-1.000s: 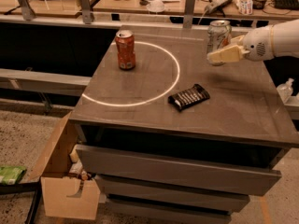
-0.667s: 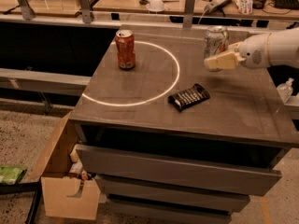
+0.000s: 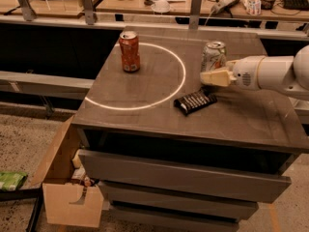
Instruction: Move 7up can near rxbar chocolate
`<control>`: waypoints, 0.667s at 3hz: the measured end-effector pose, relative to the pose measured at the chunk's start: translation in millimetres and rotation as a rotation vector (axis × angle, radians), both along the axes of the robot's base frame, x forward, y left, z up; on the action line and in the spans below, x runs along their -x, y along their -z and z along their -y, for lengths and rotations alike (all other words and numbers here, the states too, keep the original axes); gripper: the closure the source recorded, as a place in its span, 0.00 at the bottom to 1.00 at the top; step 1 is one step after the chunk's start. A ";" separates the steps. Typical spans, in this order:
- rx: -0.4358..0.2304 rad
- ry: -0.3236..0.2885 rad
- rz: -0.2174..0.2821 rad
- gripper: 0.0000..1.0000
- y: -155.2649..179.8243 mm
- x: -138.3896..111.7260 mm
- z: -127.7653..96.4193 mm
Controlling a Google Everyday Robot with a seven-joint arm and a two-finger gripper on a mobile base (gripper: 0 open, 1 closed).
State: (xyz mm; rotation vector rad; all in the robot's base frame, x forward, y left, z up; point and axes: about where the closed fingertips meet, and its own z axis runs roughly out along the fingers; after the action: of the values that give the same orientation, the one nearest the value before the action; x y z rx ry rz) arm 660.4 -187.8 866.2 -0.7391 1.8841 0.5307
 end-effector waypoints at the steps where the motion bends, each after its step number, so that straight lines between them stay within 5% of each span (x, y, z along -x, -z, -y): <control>1: -0.017 0.047 0.042 0.08 14.3 -8.8 -9.3; 2: 0.002 0.048 0.072 0.00 15.0 -14.3 -10.6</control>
Offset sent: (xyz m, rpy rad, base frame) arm 0.0202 0.0059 -0.0144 -0.0270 -0.1096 -0.0580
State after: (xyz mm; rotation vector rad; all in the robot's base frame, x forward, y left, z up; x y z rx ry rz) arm 674.7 -177.2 851.2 -0.7040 1.8314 0.4662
